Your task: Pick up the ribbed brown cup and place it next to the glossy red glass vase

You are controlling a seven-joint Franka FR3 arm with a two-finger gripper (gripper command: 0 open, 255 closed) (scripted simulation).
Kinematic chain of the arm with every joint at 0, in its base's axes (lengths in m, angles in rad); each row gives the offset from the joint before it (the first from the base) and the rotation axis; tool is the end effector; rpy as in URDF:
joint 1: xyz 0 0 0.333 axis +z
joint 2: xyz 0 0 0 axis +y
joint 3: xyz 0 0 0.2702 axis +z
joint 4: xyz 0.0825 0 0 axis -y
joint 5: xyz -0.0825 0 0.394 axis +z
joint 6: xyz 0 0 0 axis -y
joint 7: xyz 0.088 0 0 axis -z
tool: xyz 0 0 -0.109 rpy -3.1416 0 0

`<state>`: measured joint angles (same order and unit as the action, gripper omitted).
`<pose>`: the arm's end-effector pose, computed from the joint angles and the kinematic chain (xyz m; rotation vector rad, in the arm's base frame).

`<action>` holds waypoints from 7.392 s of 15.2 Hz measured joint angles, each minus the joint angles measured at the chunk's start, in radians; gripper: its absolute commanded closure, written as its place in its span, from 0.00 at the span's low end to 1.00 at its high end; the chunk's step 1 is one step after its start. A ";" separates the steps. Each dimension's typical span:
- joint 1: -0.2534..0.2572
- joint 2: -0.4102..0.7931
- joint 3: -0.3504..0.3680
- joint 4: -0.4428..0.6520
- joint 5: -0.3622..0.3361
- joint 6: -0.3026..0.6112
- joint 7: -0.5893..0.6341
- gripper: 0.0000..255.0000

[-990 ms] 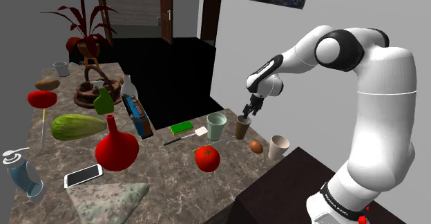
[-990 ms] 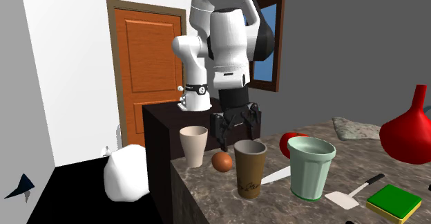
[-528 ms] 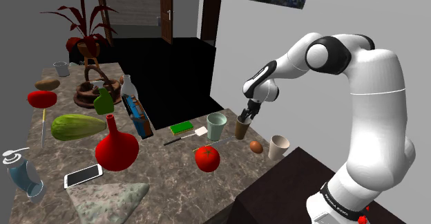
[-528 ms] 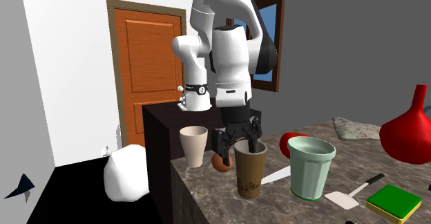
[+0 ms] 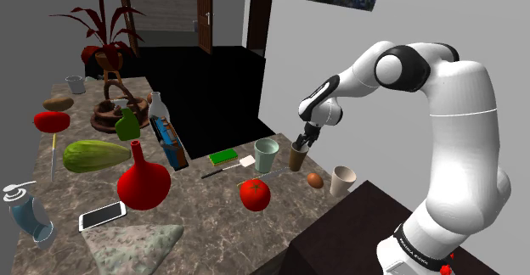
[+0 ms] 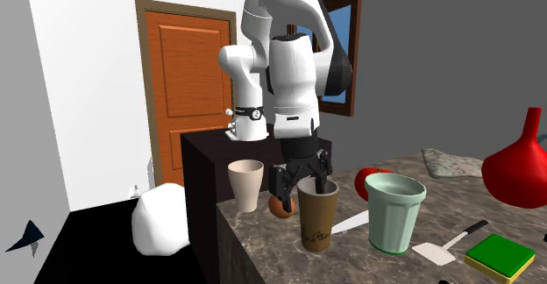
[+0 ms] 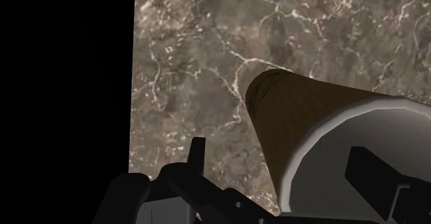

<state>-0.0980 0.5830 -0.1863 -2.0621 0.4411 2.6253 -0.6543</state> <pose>0.5371 -0.1741 0.1010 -3.0414 -0.0234 -0.0870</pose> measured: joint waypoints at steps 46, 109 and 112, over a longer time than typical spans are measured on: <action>0.082 -0.359 -0.118 0.005 -0.205 -0.344 0.174 1.00; 0.421 -0.426 0.162 0.399 -0.355 -0.724 0.913 1.00; 0.462 -0.369 0.189 0.480 -0.366 -0.743 0.984 1.00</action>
<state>0.3640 0.2140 0.0030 -1.5820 0.0752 1.8826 0.3302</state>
